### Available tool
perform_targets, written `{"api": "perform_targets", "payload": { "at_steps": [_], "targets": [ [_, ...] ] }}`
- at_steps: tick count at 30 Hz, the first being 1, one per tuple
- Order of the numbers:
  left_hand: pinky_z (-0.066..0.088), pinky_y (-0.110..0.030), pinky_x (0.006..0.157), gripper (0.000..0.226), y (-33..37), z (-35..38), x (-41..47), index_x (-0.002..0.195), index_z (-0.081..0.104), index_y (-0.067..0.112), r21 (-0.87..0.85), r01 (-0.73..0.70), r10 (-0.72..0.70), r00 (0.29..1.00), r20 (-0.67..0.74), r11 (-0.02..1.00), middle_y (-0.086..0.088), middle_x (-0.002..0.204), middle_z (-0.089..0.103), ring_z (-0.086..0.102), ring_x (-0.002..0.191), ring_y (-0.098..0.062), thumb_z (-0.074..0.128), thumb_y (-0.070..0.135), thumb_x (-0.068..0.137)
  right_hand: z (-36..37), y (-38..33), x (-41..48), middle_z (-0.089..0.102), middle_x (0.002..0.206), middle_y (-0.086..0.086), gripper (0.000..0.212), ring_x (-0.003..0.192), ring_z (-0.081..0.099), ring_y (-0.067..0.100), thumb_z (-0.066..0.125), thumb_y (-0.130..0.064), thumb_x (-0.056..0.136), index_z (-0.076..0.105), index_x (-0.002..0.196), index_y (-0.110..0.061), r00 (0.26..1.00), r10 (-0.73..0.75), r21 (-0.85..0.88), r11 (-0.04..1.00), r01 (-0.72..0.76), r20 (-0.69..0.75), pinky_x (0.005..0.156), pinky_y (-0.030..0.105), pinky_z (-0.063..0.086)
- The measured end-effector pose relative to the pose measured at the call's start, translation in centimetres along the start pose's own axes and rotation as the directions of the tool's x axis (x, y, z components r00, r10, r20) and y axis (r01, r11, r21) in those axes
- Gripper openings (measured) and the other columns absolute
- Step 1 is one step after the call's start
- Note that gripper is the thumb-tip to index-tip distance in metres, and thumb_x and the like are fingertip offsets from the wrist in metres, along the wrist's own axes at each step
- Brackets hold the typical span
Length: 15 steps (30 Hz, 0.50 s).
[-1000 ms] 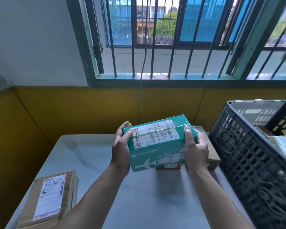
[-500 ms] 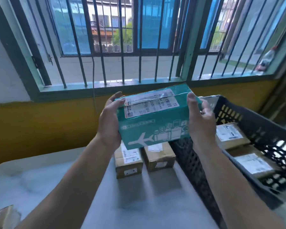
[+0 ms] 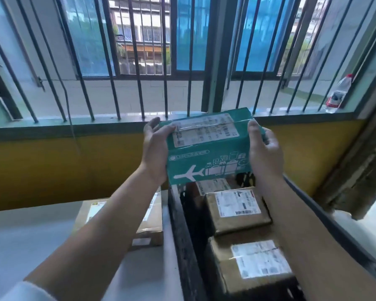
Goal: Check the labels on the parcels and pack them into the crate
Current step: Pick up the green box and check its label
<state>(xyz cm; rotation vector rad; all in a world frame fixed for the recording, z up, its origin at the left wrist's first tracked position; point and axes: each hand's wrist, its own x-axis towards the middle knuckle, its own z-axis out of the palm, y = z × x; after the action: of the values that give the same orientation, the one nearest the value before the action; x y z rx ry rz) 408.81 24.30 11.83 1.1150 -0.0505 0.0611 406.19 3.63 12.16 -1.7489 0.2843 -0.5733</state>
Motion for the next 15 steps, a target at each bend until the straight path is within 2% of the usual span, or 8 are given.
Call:
{"api": "perform_targets", "payload": {
  "at_steps": [3, 4, 6, 8, 10, 11, 13, 15],
  "targets": [
    [0.063, -0.042, 0.071, 0.040, -2.9, 2.8, 2.7, 0.136, 0.042, 0.014, 0.066, 0.034, -0.028, 0.995, -0.098, 0.997, -0.015, 0.102, 0.069, 0.073, 0.086, -0.026, 0.058, 0.021, 0.099, -1.1, 2.4, 4.2, 0.061, 0.124, 0.006, 0.036, 0.103, 0.064, 0.020, 0.046, -0.059, 0.099, 0.051, 0.117, -0.028, 0.997, 0.036, -0.011, 0.999, -0.035, 0.064, 0.062, 0.026, 0.047],
    [0.062, -0.044, 0.074, 0.037, -3.7, 3.0, 3.2, 0.134, 0.045, 0.014, 0.078, 0.058, -0.049, 0.992, -0.114, 0.995, -0.016, 0.103, 0.070, 0.074, 0.086, -0.027, 0.057, 0.022, 0.100, -1.1, 3.0, 4.8, 0.061, 0.124, 0.006, 0.035, 0.102, 0.064, 0.019, 0.047, -0.057, 0.100, 0.051, 0.118, -0.028, 0.995, 0.055, -0.009, 0.998, -0.054, 0.079, 0.064, 0.027, 0.050],
    [0.060, -0.052, 0.084, 0.033, -5.7, 3.8, 4.4, 0.133, 0.049, 0.021, 0.088, 0.105, -0.091, 0.984, -0.150, 0.991, -0.020, 0.113, 0.070, 0.073, 0.094, -0.033, 0.055, 0.025, 0.102, -1.2, 5.0, 6.8, 0.062, 0.124, 0.007, 0.035, 0.104, 0.064, 0.022, 0.048, -0.053, 0.100, 0.051, 0.121, -0.026, 0.988, 0.110, -0.016, 0.994, -0.109, 0.108, 0.076, 0.038, 0.057],
    [0.061, -0.052, 0.082, 0.039, -7.3, 4.3, 5.2, 0.140, 0.047, 0.029, 0.105, 0.143, -0.123, 0.976, -0.182, 0.984, -0.020, 0.117, 0.069, 0.074, 0.096, -0.034, 0.056, 0.028, 0.102, -1.2, 6.8, 8.2, 0.065, 0.118, 0.006, 0.032, 0.100, 0.066, 0.021, 0.049, -0.051, 0.100, 0.054, 0.119, -0.026, 0.982, 0.145, -0.024, 0.989, -0.144, 0.122, 0.080, 0.041, 0.059],
    [0.061, -0.056, 0.082, 0.052, -8.5, 4.5, 5.7, 0.152, 0.037, 0.032, 0.138, 0.180, -0.151, 0.968, -0.202, 0.974, -0.019, 0.118, 0.068, 0.075, 0.098, -0.036, 0.056, 0.029, 0.103, -1.1, 8.4, 8.9, 0.069, 0.105, -0.001, 0.031, 0.089, 0.067, 0.015, 0.051, -0.050, 0.099, 0.057, 0.118, -0.027, 0.979, 0.162, -0.036, 0.987, -0.159, 0.121, 0.069, 0.034, 0.056],
    [0.061, -0.056, 0.081, 0.057, -9.3, 4.8, 6.1, 0.155, 0.032, 0.032, 0.149, 0.200, -0.166, 0.963, -0.211, 0.968, -0.018, 0.116, 0.068, 0.075, 0.097, -0.036, 0.055, 0.028, 0.103, -1.1, 9.3, 9.5, 0.070, 0.101, -0.003, 0.032, 0.087, 0.068, 0.015, 0.051, -0.050, 0.099, 0.058, 0.119, -0.027, 0.975, 0.182, -0.050, 0.983, -0.177, 0.126, 0.068, 0.033, 0.056],
    [0.060, -0.058, 0.081, 0.064, -10.5, 5.2, 6.7, 0.159, 0.025, 0.034, 0.162, 0.251, -0.209, 0.949, -0.235, 0.954, -0.016, 0.112, 0.068, 0.075, 0.096, -0.036, 0.055, 0.025, 0.103, -0.9, 10.7, 10.2, 0.071, 0.104, -0.001, 0.032, 0.093, 0.069, 0.021, 0.051, -0.049, 0.098, 0.058, 0.121, -0.028, 0.963, 0.223, -0.092, 0.973, -0.212, 0.150, 0.080, 0.043, 0.060],
    [0.057, -0.064, 0.089, 0.066, -11.6, 5.2, 7.1, 0.160, 0.022, 0.035, 0.159, 0.305, -0.262, 0.934, -0.243, 0.939, -0.020, 0.117, 0.069, 0.073, 0.104, -0.040, 0.054, 0.023, 0.104, -0.8, 11.7, 10.6, 0.071, 0.107, 0.001, 0.035, 0.098, 0.069, 0.024, 0.050, -0.048, 0.099, 0.057, 0.126, -0.028, 0.949, 0.262, -0.133, 0.962, -0.241, 0.173, 0.088, 0.049, 0.059]
  ]
}}
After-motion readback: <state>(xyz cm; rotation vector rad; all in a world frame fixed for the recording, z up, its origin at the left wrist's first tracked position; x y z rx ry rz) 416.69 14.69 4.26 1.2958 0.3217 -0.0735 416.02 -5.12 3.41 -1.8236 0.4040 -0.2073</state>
